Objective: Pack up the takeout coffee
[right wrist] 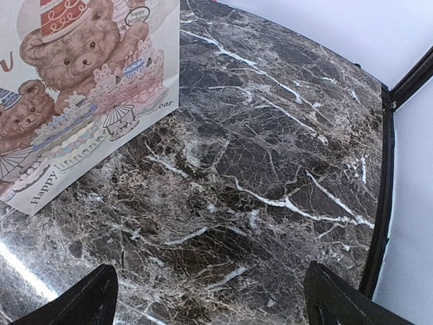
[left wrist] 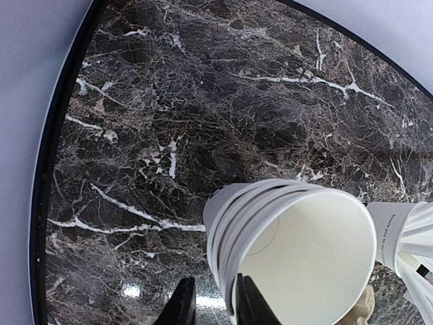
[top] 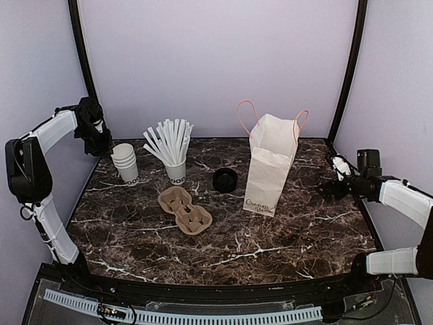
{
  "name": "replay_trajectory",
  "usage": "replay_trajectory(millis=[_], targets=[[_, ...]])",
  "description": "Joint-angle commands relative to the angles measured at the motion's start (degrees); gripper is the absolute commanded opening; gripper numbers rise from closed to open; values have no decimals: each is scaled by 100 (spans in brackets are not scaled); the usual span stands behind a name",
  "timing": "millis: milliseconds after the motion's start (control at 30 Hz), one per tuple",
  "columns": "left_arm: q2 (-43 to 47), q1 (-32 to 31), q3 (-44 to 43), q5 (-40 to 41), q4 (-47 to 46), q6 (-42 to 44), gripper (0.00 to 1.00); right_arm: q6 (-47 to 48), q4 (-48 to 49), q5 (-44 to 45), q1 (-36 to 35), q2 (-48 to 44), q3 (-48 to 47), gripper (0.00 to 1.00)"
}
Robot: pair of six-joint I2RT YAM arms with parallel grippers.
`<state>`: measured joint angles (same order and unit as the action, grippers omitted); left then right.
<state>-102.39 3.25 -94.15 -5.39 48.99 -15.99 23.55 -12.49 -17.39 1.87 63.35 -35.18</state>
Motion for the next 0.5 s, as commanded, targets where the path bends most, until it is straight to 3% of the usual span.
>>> replay_trajectory(millis=[0, 467], targets=[[-91, 5, -164, 59, 141, 39, 22, 44, 72, -103, -37, -45, -59, 98], [-241, 1, -551, -73, 316, 70, 3, 44, 95, -66, -46, 4, -50, 98]])
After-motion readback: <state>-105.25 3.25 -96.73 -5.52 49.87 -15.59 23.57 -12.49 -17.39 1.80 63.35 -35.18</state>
